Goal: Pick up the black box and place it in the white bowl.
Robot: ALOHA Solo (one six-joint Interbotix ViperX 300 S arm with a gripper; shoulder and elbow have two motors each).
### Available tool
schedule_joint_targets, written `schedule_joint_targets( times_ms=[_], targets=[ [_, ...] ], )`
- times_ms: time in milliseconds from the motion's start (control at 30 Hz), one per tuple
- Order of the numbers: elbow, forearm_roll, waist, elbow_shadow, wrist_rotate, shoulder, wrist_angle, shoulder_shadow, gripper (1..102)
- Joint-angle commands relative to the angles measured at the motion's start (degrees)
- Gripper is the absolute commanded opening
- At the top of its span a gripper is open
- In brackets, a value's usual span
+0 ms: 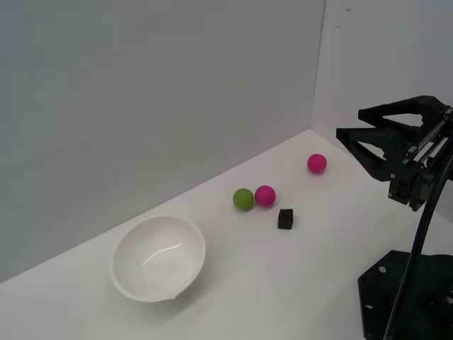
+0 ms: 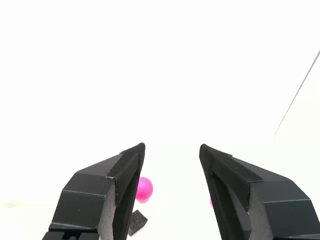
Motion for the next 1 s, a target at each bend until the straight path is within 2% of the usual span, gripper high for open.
schedule_joint_targets(
  times_ms=[0, 533, 967],
  targets=[
    [0.0, -0.4, -4.0, -0.4, -0.1, 0.9, 0.8, 1.1, 59],
    [-0.1, -0.4, -5.8, -0.5, -0.1, 0.4, 0.8, 0.7, 59],
    [-1.0, -0.5, -9.1, -1.4, 0.0, -5.2, 1.2, -5.0, 59]
  ],
)
